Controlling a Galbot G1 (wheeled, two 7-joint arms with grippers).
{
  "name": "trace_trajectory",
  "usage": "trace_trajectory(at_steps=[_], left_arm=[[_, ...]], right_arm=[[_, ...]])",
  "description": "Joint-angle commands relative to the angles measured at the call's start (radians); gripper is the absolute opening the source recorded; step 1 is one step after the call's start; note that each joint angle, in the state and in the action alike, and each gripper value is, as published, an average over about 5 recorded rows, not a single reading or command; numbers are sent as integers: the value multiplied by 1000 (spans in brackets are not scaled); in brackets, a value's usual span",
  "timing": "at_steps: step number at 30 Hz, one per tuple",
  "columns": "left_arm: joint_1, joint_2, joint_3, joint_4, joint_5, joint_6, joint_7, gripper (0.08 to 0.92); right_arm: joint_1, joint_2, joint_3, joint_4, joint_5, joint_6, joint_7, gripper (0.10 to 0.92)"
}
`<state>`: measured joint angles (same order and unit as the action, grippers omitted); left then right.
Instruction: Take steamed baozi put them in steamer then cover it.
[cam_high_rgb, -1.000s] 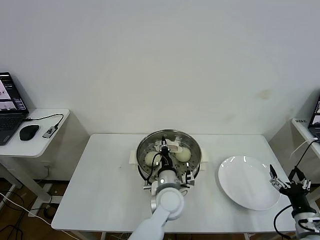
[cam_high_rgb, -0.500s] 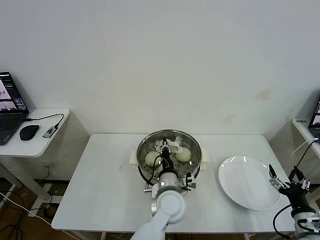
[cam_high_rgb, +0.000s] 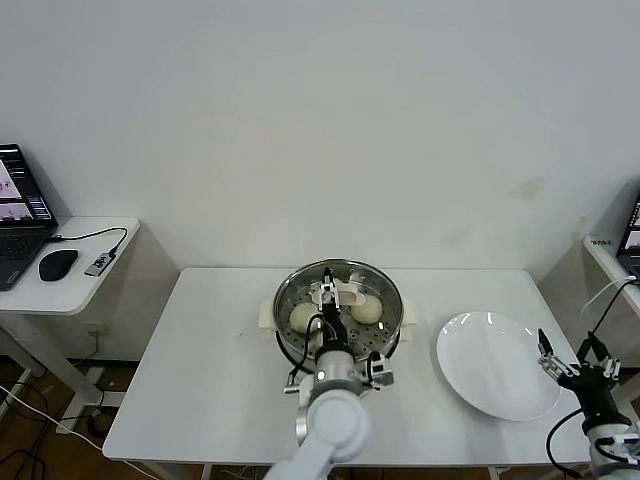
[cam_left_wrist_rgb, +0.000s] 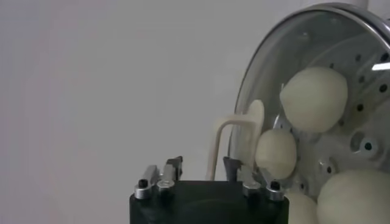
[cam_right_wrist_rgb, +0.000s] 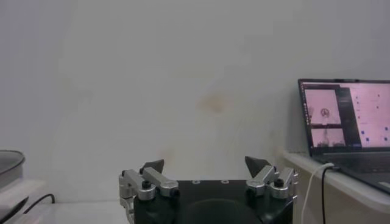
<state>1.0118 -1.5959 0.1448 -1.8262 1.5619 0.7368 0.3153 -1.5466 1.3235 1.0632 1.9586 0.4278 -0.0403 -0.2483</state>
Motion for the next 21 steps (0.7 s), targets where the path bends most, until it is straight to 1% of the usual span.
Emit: trace_trajectory(at_steps=[1, 4, 8, 10, 13, 16, 18, 19, 21], left_arm=[[65, 30, 6, -140, -9, 40, 57, 769], [89, 56, 1, -195, -21, 40, 74, 813], [124, 100, -30, -305, -78, 40, 88, 822], [140, 126, -67, -369, -146, 37, 70, 823], [169, 158, -173, -454, -310, -4, 2, 823], [209, 179, -291, -513, -553, -74, -92, 823], [241, 190, -371, -518, -756, -131, -174, 823], [265, 194, -426, -509, -864, -181, -208, 823], [309, 199, -530, -477, -1043, -284, -245, 823]], right_arm=[[-4, -2, 0, 2, 1, -1, 0, 823], [-11, -3, -4, 5, 4, -2, 4, 823], [-19, -4, -20, 20, 19, -19, 24, 823], [-27, -5, -40, 34, 39, -37, 41, 823], [-57, -12, -92, 61, 60, -49, 63, 823], [-87, -17, -150, 77, 60, -42, 82, 823], [-96, -18, -177, 79, 58, -35, 93, 823], [-98, -18, -189, 77, 55, -31, 97, 823], [-101, -18, -208, 73, 51, -25, 104, 823]])
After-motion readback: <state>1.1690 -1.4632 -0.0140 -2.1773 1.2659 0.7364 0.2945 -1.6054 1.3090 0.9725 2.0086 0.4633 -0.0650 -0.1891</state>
